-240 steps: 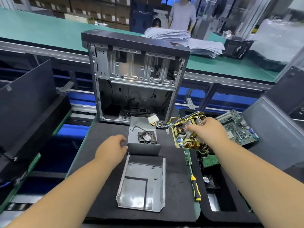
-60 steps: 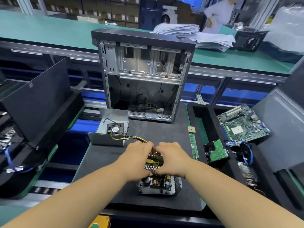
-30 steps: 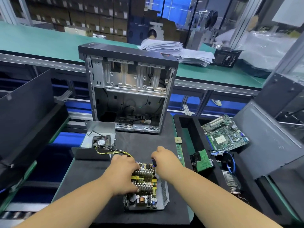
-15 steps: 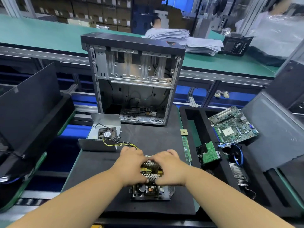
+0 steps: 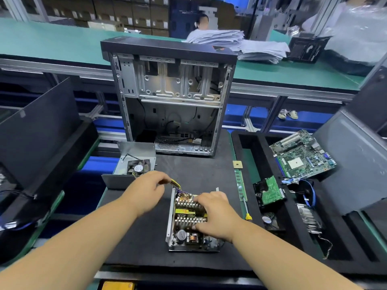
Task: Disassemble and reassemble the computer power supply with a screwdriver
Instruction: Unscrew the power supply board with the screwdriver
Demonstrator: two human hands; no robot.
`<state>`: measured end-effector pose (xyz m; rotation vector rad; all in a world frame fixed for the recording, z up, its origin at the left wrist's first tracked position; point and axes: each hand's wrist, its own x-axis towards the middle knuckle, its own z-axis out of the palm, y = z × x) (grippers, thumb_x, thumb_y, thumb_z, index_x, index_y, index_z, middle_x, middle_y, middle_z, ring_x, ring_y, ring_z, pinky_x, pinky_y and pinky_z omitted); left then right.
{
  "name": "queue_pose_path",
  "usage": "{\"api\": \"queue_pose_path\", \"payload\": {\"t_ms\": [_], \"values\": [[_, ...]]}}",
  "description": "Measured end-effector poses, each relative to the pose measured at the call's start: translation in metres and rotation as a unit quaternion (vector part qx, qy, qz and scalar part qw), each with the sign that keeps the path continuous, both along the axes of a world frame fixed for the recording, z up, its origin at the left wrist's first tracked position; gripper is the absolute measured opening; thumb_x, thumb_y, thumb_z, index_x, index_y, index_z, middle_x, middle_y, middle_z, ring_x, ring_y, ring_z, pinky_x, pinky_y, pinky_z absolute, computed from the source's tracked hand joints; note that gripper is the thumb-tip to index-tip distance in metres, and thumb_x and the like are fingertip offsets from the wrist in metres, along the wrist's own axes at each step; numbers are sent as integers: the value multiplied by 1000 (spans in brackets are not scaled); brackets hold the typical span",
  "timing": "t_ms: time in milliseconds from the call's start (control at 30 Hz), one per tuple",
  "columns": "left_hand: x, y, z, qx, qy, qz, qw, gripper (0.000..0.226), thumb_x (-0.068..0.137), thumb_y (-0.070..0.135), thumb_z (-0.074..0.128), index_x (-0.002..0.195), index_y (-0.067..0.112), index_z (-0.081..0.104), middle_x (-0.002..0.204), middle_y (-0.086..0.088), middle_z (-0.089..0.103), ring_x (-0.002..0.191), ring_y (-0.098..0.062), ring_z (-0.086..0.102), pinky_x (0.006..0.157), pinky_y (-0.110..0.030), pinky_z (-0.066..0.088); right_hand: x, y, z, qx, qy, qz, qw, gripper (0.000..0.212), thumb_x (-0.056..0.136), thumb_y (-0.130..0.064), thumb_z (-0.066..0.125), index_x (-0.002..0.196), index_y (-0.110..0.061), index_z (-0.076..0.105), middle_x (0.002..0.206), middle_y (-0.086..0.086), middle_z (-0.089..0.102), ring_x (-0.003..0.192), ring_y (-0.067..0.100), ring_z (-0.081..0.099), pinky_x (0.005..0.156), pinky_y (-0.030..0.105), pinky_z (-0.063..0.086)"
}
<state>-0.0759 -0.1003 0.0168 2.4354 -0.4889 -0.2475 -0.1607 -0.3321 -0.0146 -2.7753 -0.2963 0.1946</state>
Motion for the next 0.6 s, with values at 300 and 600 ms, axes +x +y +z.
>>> {"api": "queue_pose_path", "payload": {"t_ms": [300,600], "values": [[1,-7,-17,25,45,-15,999,27,93,15,51,112,28,63,106,10,60,95,-8,59,95,-33,48,0,3,-1,-19,9,2,1000,78,70,-57,70,138,-28,48,123,-8,59,118,20,45,106,30,10],[-6,-11,-34,-61,177,18,982,33,89,26,67,116,34,49,91,2,68,78,-17,70,81,-43,58,2,9,-2,-51,3,17,999,78,69,-63,70,136,-28,51,125,-8,63,115,18,53,107,34,19]]}}
